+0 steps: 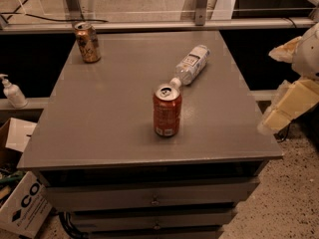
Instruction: Knock coke can over
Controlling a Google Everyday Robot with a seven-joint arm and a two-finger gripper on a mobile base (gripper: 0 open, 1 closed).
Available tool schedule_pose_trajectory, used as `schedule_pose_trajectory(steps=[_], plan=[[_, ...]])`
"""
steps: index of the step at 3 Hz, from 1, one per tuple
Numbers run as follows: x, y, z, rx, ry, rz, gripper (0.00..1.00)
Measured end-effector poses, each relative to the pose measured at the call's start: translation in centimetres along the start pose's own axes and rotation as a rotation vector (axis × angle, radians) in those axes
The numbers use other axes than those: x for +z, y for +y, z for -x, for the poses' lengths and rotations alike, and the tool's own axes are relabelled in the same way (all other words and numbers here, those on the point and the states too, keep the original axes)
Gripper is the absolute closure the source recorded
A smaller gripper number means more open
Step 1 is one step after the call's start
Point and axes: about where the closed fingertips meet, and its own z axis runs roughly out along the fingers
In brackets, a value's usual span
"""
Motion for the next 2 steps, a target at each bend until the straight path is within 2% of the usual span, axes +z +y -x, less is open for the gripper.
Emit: schedule_pose_trajectory(steps=[2], plan=[[6.0, 0.7, 2.7, 0.117, -0.297, 0.071, 0.00]])
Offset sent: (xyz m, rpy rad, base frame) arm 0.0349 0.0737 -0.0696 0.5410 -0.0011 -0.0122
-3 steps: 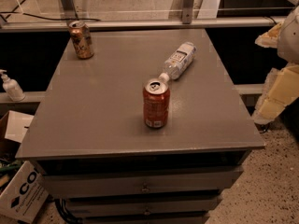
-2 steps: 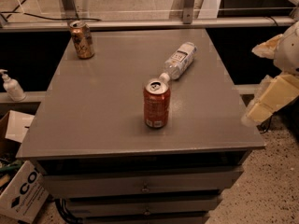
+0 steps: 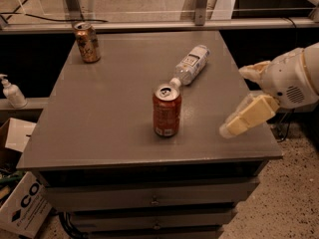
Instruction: Knock coke can over
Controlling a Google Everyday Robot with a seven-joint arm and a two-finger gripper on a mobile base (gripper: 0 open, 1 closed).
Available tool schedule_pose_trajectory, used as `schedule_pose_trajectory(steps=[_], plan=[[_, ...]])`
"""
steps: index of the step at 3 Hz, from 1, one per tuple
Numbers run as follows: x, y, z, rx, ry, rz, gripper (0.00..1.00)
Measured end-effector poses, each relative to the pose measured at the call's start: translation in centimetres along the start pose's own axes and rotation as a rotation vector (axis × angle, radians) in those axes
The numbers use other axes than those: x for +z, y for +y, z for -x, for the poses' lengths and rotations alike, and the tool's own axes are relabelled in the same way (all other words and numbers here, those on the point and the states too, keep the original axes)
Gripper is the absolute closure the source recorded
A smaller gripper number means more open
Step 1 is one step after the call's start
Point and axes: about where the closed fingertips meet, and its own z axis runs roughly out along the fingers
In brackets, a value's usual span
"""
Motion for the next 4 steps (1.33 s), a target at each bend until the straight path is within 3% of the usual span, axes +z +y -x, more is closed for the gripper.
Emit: schedule_pose_trajectory(steps=[2, 4], plan=[[6.5, 1.4, 2.9, 0.058, -0.248, 0.111, 0.00], [11.5, 3.5, 7.9, 0.043, -0.414, 0.206, 0.00]])
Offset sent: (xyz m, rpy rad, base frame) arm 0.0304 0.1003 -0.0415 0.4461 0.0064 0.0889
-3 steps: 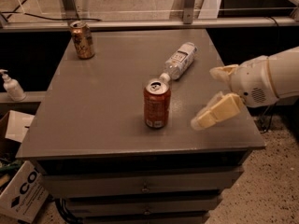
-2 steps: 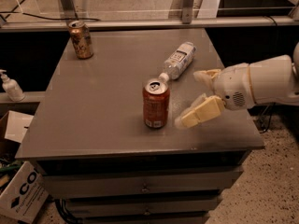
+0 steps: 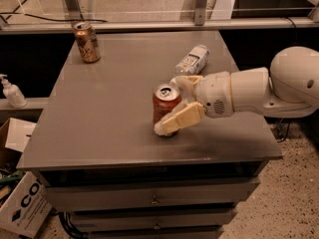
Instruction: Knock coke can over
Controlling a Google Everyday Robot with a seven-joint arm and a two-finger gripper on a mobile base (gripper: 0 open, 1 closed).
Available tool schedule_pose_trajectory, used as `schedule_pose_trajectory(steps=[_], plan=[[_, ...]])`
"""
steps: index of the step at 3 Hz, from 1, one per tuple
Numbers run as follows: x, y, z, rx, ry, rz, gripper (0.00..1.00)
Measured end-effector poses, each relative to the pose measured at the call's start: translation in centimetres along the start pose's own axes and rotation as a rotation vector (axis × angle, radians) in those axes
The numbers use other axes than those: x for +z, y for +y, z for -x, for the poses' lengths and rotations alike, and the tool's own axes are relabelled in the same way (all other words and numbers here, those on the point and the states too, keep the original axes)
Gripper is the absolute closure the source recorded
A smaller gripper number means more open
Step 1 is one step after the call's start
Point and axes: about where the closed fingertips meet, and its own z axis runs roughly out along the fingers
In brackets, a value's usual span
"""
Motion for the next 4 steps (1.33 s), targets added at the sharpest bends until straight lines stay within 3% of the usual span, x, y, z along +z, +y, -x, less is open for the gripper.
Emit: schedule_pose_trajectory(steps=[2, 4], plan=[[6.8, 1.9, 4.5, -0.033, -0.081, 0.082, 0.00], [14.3, 3.8, 11.1, -0.098, -0.130, 0.166, 0.00]])
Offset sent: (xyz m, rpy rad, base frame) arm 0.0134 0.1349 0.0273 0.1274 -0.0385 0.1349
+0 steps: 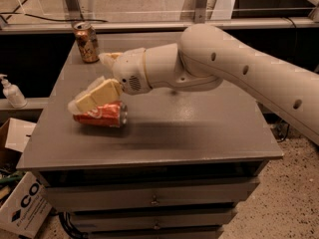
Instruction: Knock coke can over
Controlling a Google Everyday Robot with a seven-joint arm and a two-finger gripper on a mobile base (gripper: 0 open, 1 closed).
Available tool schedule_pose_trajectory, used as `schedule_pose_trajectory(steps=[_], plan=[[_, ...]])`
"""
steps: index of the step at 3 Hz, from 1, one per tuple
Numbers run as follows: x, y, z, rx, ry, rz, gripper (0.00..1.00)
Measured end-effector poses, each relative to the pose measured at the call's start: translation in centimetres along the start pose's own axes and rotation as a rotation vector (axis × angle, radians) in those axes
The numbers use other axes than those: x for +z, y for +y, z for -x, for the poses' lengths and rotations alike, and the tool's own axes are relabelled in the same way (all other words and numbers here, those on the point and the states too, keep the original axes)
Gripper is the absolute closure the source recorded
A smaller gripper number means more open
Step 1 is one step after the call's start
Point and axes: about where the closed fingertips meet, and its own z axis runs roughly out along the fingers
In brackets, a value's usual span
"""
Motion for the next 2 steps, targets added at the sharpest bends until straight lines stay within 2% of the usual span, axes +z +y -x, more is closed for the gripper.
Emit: schedule_pose_trajectory(steps=[1, 2], plan=[[1.2, -0.2, 0.6, -0.017, 0.010, 0.012, 0.00], [-0.2, -0.5, -0.9, -0.018, 0.042, 0.001, 0.00]])
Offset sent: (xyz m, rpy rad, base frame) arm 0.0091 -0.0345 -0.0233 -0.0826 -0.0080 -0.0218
